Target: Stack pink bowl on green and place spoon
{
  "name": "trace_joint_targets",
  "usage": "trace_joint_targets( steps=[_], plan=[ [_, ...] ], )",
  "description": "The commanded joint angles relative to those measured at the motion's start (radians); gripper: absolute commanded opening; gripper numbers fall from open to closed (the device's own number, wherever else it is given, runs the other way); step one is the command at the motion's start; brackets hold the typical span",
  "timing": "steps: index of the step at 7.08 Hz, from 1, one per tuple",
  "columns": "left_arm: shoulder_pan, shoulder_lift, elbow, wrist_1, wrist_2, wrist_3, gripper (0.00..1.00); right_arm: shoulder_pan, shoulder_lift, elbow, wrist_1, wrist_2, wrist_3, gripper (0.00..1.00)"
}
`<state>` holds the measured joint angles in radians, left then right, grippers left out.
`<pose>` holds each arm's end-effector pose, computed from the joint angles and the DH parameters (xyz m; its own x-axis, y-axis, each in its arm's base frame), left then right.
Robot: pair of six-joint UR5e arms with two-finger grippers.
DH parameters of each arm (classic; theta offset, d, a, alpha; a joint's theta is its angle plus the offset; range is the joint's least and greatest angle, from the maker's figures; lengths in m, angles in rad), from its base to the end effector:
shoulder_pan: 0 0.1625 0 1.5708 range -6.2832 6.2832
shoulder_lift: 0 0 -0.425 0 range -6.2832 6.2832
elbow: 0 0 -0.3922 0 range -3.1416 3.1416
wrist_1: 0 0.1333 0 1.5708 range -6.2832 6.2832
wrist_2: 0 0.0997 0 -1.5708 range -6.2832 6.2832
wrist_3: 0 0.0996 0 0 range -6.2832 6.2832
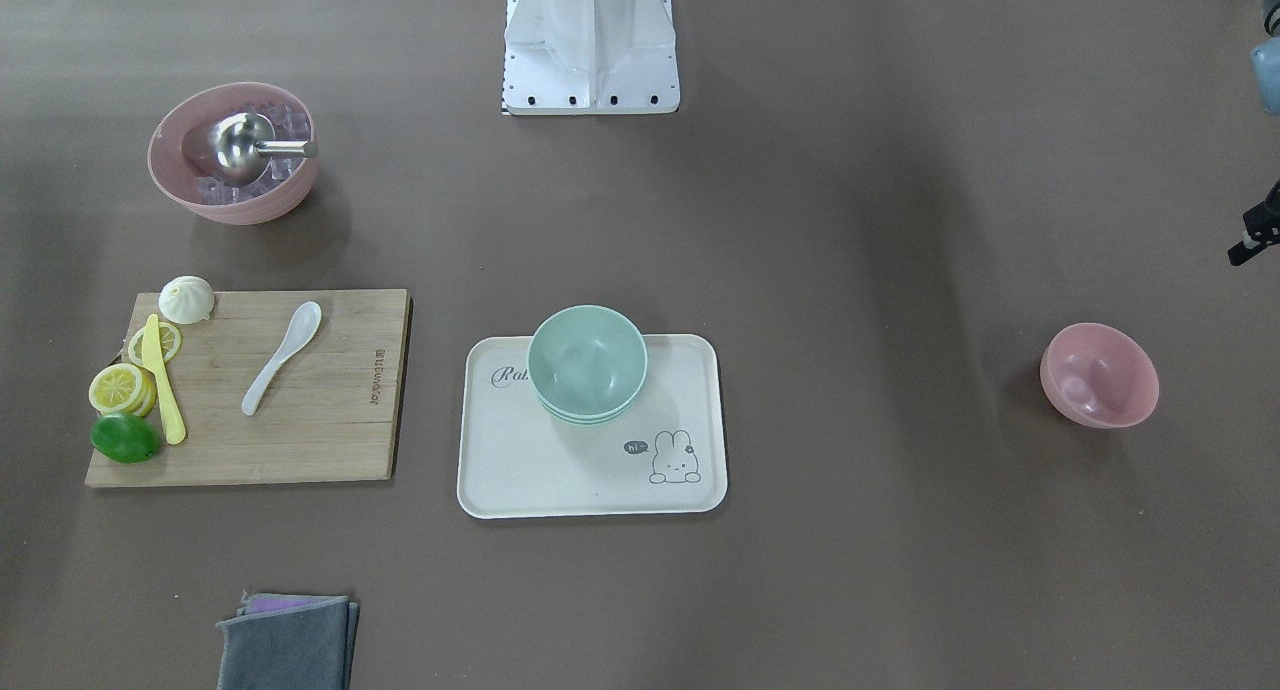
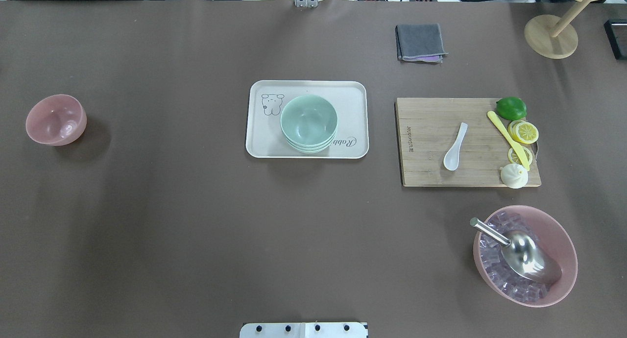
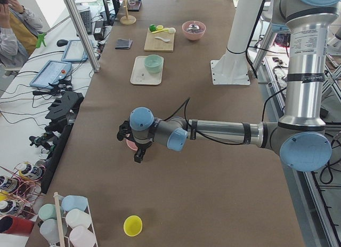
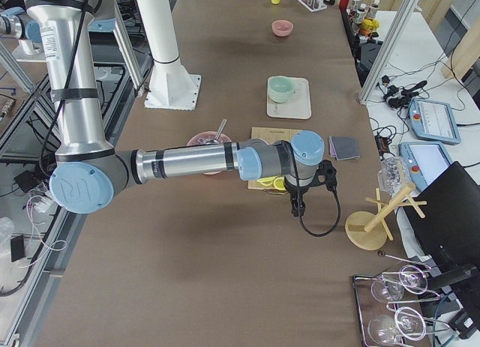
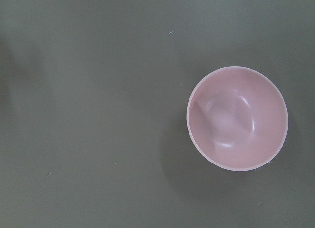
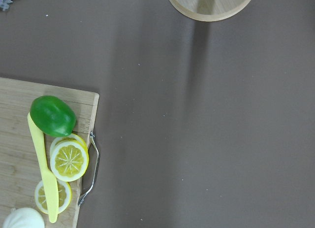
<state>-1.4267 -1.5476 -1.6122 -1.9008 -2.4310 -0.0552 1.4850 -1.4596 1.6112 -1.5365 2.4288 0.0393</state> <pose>0.0143 -0.5013 0.6073 0.6149 0.2978 -0.7302 -0.1012 0.9481 0.3014 0.0110 -0.5478 0.5712 0.6424 -0.1567 0.7502 0.0590 0.9861 0.1555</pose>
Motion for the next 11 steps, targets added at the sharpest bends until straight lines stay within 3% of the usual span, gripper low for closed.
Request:
trace_joint_targets(
  steps=[1,3,5,7,10,11],
  plan=[
    [0.002,0.001,0.0,-0.003,0.001,-0.003,0.98,-0.005,0.001,0.007,0.001,0.009,-0.002,1.0],
    [0.035,-0.032,0.043,-0.001,0.001,-0.003,0.98,-0.015,0.005,0.018,0.003,0.027,0.004,1.0],
    [0.115,-0.167,0.168,-0.004,0.001,-0.113,0.97,-0.032,0.01,0.024,0.004,0.019,0.014,1.0],
    [0.21,-0.224,0.217,-0.01,0.096,-0.163,0.92,-0.045,0.013,0.021,0.003,0.021,0.016,1.0],
    [0.216,-0.221,0.351,-0.156,0.11,-0.16,0.8,-0.049,0.018,0.027,0.003,0.026,0.016,1.0],
    [0.218,-0.223,0.351,-0.167,0.109,-0.178,0.48,-0.049,0.018,0.03,0.003,0.026,0.017,1.0]
  ],
)
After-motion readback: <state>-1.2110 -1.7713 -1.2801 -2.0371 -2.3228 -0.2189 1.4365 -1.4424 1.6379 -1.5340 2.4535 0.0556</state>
